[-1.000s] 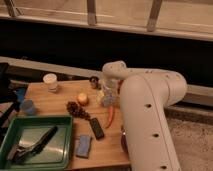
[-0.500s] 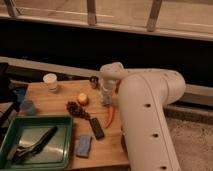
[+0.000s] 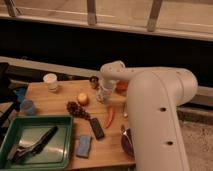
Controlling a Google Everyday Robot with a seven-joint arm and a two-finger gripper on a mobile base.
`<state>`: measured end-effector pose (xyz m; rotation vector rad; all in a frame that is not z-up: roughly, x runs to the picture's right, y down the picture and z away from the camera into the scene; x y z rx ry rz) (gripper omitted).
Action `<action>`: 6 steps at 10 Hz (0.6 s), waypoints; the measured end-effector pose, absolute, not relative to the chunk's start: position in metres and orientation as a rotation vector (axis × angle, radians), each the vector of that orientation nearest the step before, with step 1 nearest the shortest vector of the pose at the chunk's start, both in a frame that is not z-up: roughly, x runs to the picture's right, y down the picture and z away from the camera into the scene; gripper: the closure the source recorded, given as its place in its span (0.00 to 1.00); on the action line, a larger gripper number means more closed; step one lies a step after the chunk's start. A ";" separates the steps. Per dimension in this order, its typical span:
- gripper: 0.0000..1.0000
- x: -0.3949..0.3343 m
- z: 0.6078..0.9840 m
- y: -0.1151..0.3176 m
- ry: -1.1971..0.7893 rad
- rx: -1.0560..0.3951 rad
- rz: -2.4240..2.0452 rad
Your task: Place towel in tray
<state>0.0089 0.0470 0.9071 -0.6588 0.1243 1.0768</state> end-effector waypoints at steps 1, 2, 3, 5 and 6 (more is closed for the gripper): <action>1.00 0.007 0.886 0.040 0.075 -0.657 1.066; 1.00 0.003 0.866 0.037 0.027 -0.661 1.049; 1.00 0.000 0.848 0.039 -0.017 -0.671 1.024; 1.00 -0.017 0.804 0.056 -0.111 -0.722 0.937; 1.00 -0.026 0.786 0.064 -0.145 -0.744 0.890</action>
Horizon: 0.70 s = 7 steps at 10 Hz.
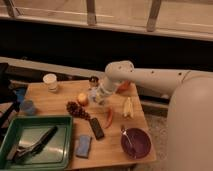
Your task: Place towel in tray
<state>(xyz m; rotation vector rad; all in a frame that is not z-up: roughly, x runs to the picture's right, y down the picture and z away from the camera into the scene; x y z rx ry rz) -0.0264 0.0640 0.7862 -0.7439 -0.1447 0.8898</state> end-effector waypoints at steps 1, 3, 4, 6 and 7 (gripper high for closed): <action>1.00 -0.036 0.768 0.072 -0.179 -0.764 0.839; 1.00 -0.038 0.757 0.077 -0.196 -0.774 0.811; 1.00 -0.040 0.757 0.077 -0.198 -0.775 0.809; 1.00 -0.041 0.757 0.077 -0.199 -0.776 0.808; 1.00 -0.041 0.757 0.077 -0.199 -0.776 0.806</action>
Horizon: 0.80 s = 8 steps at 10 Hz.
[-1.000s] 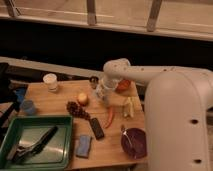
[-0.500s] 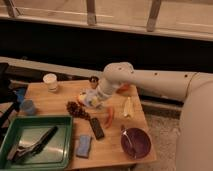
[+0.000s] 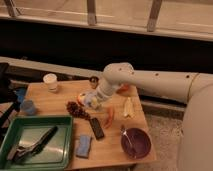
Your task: Place towel in tray
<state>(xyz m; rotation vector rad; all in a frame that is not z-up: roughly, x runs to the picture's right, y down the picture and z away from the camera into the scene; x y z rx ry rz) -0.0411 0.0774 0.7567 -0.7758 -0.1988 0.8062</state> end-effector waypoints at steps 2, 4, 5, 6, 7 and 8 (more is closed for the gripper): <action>1.00 -0.056 0.752 0.082 -0.215 -0.776 0.752; 1.00 -0.082 0.739 0.097 -0.241 -0.779 0.692; 1.00 -0.099 0.728 0.112 -0.255 -0.783 0.659; 1.00 -0.116 0.718 0.125 -0.270 -0.788 0.627; 1.00 -0.135 0.707 0.138 -0.290 -0.801 0.589; 1.00 -0.158 0.694 0.155 -0.322 -0.824 0.534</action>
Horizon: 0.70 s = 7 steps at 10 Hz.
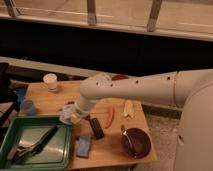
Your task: Place towel in tray
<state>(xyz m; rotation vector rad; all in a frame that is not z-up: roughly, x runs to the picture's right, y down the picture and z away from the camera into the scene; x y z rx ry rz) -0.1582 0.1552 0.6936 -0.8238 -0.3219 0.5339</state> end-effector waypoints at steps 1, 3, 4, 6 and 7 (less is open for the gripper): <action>1.00 -0.176 0.683 0.166 -0.357 -0.845 0.483; 1.00 -0.179 0.680 0.169 -0.366 -0.849 0.470; 1.00 -0.179 0.681 0.168 -0.366 -0.848 0.472; 1.00 -0.180 0.681 0.169 -0.360 -0.851 0.460; 1.00 -0.189 0.683 0.173 -0.353 -0.860 0.429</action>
